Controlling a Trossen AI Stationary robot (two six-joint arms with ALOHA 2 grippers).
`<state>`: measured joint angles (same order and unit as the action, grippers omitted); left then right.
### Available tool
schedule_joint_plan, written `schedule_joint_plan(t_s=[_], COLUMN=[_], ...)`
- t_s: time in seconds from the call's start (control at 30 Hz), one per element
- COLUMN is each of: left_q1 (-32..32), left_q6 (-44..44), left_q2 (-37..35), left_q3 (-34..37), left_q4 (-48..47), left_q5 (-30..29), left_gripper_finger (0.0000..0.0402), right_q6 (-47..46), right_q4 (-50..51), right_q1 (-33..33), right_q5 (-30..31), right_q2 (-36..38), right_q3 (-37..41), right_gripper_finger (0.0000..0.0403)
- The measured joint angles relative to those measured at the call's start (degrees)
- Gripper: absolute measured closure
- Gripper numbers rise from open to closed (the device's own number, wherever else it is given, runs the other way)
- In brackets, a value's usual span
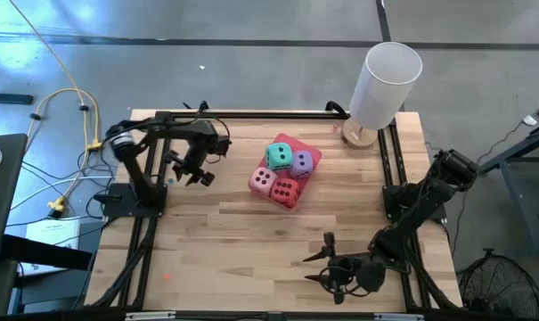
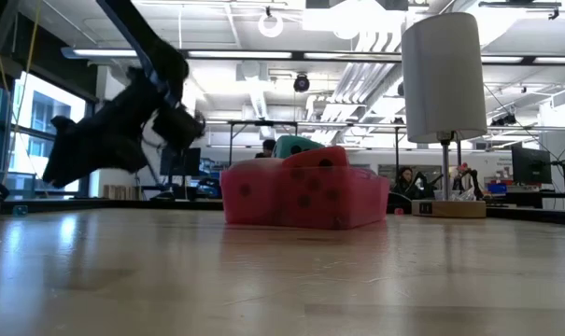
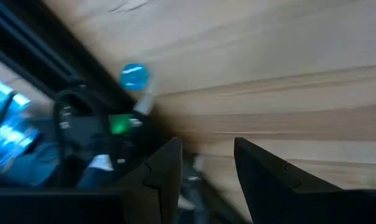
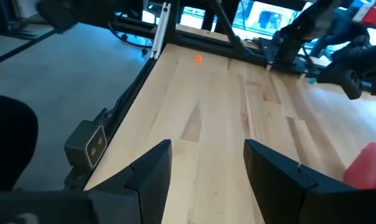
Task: Pick & Place Dice
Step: Put the small light blue die into the red bin
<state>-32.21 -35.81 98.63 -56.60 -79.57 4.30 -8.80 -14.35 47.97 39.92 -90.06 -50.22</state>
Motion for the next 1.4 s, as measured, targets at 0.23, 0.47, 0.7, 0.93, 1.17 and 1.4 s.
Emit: schedule_joint_plan(t_s=[0.23,0.47,0.7,0.93,1.17,1.4], left_q1=[-2.7,-9.5,-17.3,-20.6,-23.9,-26.3], left_q6=[2.4,3.2,4.5,5.8,7.1,8.6], left_q2=[6.4,7.0,7.0,7.0,7.0,6.9], left_q3=[0.0,0.0,0.2,2.2,6.8,11.3], left_q4=[-1.9,-1.6,-1.9,1.8,7.0,8.7], left_q5=[-3.6,-0.1,-4.8,-5.5,-2.9,-1.1], left_gripper_finger=[0.0264,0.0264,0.0264,0.0264,0.0264,0.0264], right_q6=[0.0,0.0,1.1,2.6,3.0,3.1], right_q4=[0.7,0.7,0.5,0.5,0.8,0.9], right_q1=[-2.0,-3.5,-3.9,-3.9,-4.4,-6.4], right_q5=[-6.9,-10.3,-10.2,-10.3,-10.3,-10.3], right_q2=[0.0,0.0,0.0,0.0,0.0,0.0], right_q3=[0.0,0.0,0.0,0.0,0.0,0.0], right_gripper_finger=[0.0211,0.0211,0.0211,0.0211,0.0211,0.0211])
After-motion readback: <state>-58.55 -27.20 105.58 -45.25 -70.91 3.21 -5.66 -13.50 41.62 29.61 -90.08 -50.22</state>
